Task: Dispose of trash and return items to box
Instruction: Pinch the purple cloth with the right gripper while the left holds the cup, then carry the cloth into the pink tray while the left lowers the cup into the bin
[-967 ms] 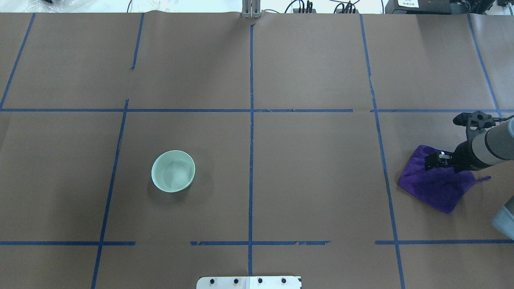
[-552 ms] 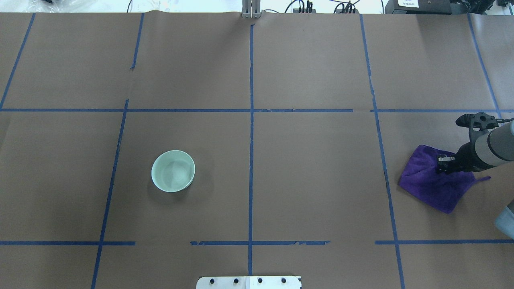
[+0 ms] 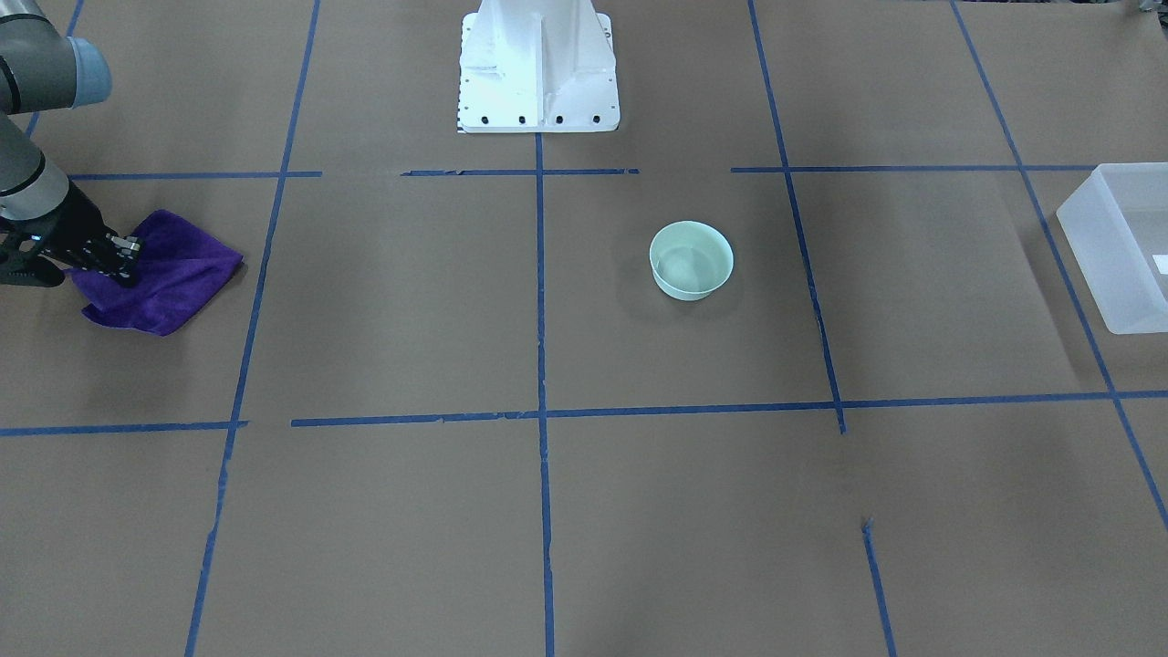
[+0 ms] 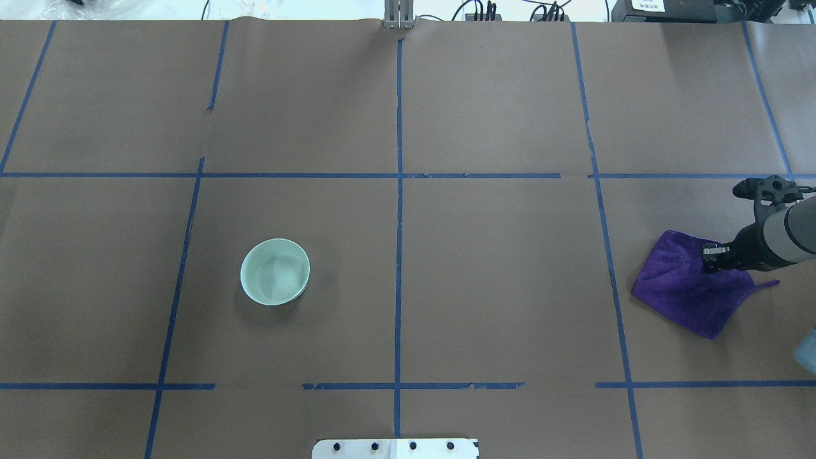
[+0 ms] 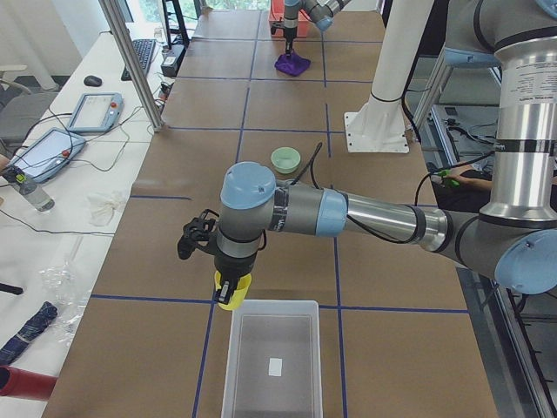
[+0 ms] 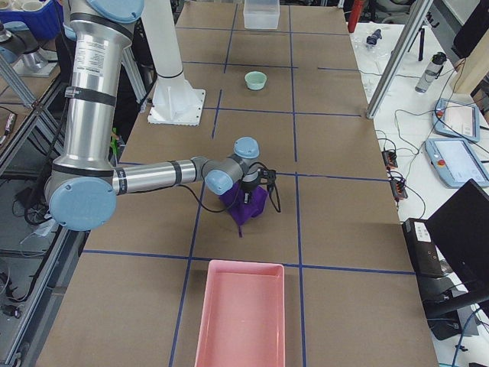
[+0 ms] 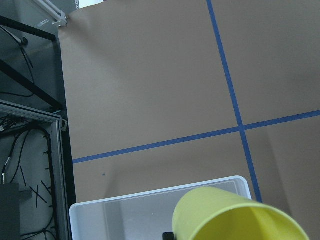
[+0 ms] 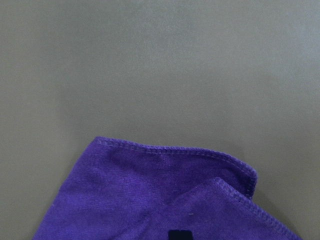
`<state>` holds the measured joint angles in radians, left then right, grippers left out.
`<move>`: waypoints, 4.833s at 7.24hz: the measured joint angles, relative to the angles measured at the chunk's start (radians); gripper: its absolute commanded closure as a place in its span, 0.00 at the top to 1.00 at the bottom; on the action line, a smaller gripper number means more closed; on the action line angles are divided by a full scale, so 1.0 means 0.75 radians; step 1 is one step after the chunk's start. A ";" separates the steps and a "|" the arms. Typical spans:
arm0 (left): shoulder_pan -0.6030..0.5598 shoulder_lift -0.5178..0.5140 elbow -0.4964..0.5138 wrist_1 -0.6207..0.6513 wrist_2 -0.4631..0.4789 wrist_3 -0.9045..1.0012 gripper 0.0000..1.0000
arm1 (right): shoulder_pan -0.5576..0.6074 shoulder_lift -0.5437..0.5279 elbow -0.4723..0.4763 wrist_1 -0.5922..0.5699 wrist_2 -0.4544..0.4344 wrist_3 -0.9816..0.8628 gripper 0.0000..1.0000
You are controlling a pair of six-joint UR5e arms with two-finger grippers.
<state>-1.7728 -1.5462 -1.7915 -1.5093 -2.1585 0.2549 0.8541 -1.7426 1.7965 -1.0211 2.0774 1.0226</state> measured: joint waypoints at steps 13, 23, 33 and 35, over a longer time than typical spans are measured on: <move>-0.024 -0.022 0.026 0.006 -0.006 0.004 0.00 | -0.266 0.247 0.140 -0.452 -0.074 -0.001 1.00; -0.033 -0.005 0.028 0.010 -0.005 0.006 0.00 | -0.289 0.246 0.116 -0.573 -0.166 -0.190 0.20; -0.033 0.066 0.043 0.001 -0.010 -0.021 0.00 | -0.006 0.120 0.337 -0.573 -0.125 -0.260 0.00; -0.031 0.159 0.073 -0.084 -0.025 -0.077 0.00 | 0.166 0.063 0.468 -0.572 -0.048 -0.259 0.00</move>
<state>-1.7961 -1.4268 -1.7367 -1.5723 -2.1773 0.1971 0.9788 -1.6953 2.1475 -1.4502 2.0414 0.8279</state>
